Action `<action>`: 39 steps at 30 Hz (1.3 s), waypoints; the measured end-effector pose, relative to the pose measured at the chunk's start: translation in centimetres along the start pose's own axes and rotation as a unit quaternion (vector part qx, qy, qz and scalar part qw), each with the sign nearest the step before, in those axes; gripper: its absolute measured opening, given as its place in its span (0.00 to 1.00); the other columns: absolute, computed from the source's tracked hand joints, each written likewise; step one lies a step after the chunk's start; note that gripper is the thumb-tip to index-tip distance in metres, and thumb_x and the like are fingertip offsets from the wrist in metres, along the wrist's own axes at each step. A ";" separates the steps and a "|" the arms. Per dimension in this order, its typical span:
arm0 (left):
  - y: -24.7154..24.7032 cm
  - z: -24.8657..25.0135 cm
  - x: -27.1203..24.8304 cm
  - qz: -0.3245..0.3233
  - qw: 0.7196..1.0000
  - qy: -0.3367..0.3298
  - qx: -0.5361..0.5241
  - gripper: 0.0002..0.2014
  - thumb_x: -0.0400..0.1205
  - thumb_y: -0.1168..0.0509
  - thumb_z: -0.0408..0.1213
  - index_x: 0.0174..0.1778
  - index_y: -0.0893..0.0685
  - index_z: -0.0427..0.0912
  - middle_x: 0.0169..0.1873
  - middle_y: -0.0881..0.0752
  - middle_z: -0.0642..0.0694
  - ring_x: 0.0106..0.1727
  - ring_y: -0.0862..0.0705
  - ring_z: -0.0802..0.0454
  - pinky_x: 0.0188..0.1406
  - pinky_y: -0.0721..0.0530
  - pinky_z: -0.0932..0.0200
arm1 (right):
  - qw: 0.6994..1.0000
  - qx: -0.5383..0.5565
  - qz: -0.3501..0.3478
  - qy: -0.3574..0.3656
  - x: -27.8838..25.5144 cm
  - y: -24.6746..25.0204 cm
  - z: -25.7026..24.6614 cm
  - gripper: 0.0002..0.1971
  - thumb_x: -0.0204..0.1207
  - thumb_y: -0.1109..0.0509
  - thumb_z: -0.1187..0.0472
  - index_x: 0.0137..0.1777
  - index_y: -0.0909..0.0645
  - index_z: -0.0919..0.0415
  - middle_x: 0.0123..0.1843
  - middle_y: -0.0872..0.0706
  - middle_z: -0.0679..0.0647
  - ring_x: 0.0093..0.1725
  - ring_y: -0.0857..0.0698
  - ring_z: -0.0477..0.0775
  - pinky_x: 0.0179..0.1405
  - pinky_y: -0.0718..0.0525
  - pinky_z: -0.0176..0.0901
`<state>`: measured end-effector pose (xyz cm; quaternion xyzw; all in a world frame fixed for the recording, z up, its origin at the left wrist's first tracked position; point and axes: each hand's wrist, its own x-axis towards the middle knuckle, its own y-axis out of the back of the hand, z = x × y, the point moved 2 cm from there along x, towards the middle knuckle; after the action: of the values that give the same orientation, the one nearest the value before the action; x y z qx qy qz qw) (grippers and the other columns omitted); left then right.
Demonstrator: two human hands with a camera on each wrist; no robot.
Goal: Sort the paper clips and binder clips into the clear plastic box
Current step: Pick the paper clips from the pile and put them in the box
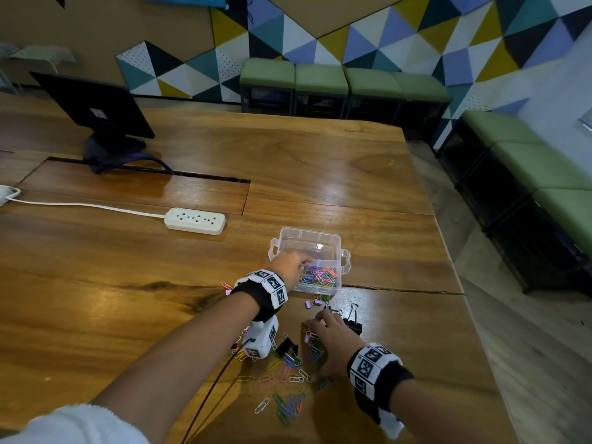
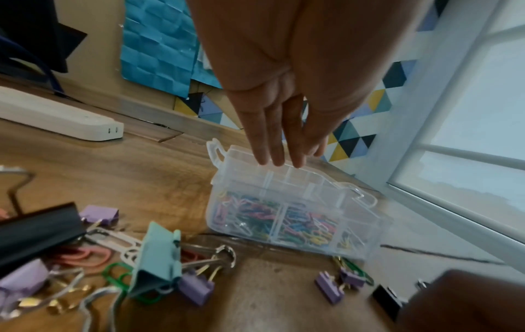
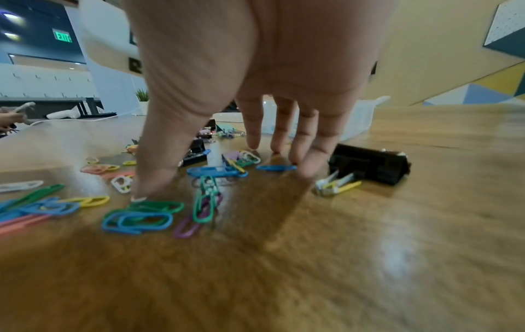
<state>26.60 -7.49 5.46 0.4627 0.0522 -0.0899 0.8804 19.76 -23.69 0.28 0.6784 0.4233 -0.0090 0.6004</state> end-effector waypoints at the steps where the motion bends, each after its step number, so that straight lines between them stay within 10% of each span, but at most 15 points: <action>1: -0.2 0.1 -0.3 0.002 1.000 -0.018 0.015 0.17 0.85 0.43 0.28 0.68 0.20 0.41 0.66 0.18 0.42 0.66 0.20 0.46 0.66 0.23 0.56 | 1.000 0.023 0.013 0.000 0.1 -0.1 0.1 0.49 0.57 0.18 0.45 0.76 0.41 0.46 0.74 0.38 0.51 0.74 0.36 0.55 0.73 0.27 0.54; 9: -4.2 0.3 -4.9 -0.169 0.972 -0.103 0.130 0.09 0.79 0.35 0.36 0.52 0.15 0.38 0.54 0.16 0.40 0.56 0.18 0.43 0.53 0.21 0.53 | 0.984 0.150 0.095 -0.008 -0.2 -0.6 0.9 0.28 0.63 0.21 0.53 0.64 0.24 0.51 0.64 0.29 0.49 0.64 0.27 0.50 0.71 0.26 0.42; 24: -5.3 -1.5 -6.4 -0.155 0.982 0.037 0.103 0.12 0.78 0.32 0.40 0.52 0.16 0.36 0.53 0.13 0.38 0.56 0.16 0.42 0.50 0.18 0.54 | 0.975 0.164 0.143 -0.032 -0.7 -0.8 0.5 0.11 0.72 0.27 0.58 0.54 0.19 0.53 0.50 0.28 0.47 0.52 0.24 0.48 0.60 0.21 0.40; 31: -6.3 0.3 -7.2 -0.136 0.983 -0.036 0.115 0.15 0.77 0.31 0.40 0.59 0.19 0.42 0.59 0.19 0.41 0.60 0.20 0.43 0.57 0.19 0.52 | 0.973 0.157 0.163 -0.043 -1.3 -0.3 0.9 0.10 0.73 0.29 0.61 0.54 0.17 0.57 0.47 0.29 0.44 0.50 0.23 0.48 0.56 0.23 0.33; 39: -6.4 0.7 -7.7 -0.178 0.955 -0.086 0.220 0.12 0.81 0.36 0.36 0.60 0.17 0.39 0.62 0.21 0.38 0.65 0.23 0.40 0.60 0.23 0.49 | 0.986 0.105 0.125 -0.028 -2.6 -0.9 0.7 0.26 0.68 0.25 0.51 0.66 0.25 0.52 0.64 0.29 0.50 0.66 0.30 0.51 0.68 0.27 0.39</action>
<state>17.78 -10.79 2.08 0.6187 0.0368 -0.2939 0.7277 17.89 -25.77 0.75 0.7848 0.3151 0.0028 0.5336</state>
